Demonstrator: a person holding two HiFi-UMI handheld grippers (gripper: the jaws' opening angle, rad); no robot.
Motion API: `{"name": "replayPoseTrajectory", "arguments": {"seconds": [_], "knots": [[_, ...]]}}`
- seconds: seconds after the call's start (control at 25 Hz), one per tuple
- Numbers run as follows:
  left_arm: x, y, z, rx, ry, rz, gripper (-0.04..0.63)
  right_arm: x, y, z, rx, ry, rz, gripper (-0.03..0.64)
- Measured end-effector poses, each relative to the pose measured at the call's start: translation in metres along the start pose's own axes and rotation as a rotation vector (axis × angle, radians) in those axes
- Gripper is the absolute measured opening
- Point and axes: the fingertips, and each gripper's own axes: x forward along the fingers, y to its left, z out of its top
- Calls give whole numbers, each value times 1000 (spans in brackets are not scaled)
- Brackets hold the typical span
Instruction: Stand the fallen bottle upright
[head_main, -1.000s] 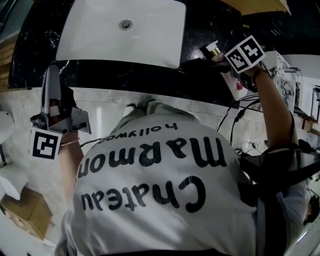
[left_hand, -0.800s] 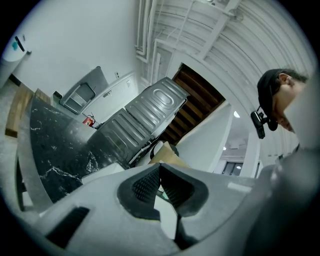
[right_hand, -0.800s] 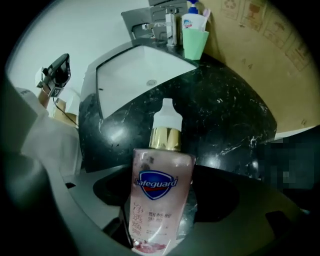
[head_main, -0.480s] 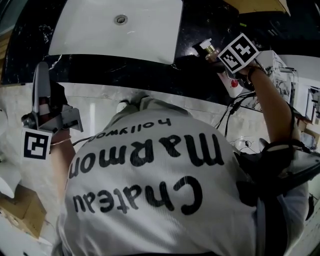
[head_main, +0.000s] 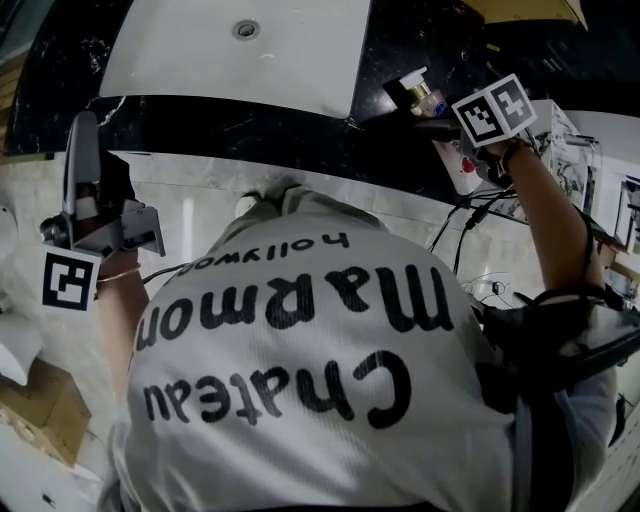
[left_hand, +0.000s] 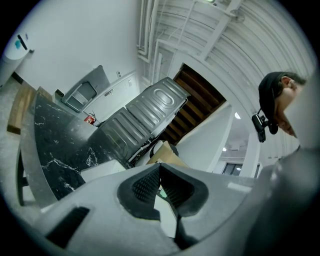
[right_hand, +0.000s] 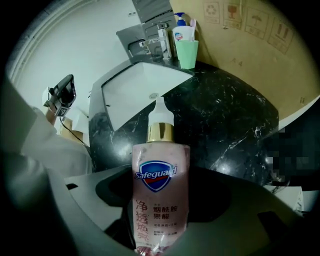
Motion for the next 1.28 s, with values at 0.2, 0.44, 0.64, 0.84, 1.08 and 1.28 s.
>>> {"name": "replayPoseTrajectory", "arguments": {"seconds": [0.2, 0.44, 0.64, 0.84, 1.08, 1.28], "knots": [[-1, -2, 2, 6, 1, -3, 14, -1, 9, 4, -24, -69, 0, 307], [-3, -4, 1, -9, -13, -1, 14, -7, 23, 12, -43, -133, 19, 307], [-5, -5, 4, -4, -23, -2, 14, -20, 24, 27, -47, -224, -1, 307], [-2, -4, 10, -4, -34, -5, 14, -30, 20, 42, -37, -293, -33, 307], [-3, -9, 13, 5, -42, -14, 14, -42, 15, 51, -29, -372, -75, 307], [-3, -13, 18, 17, -52, -19, 14, -52, 11, 60, -17, -428, -88, 307]]}}
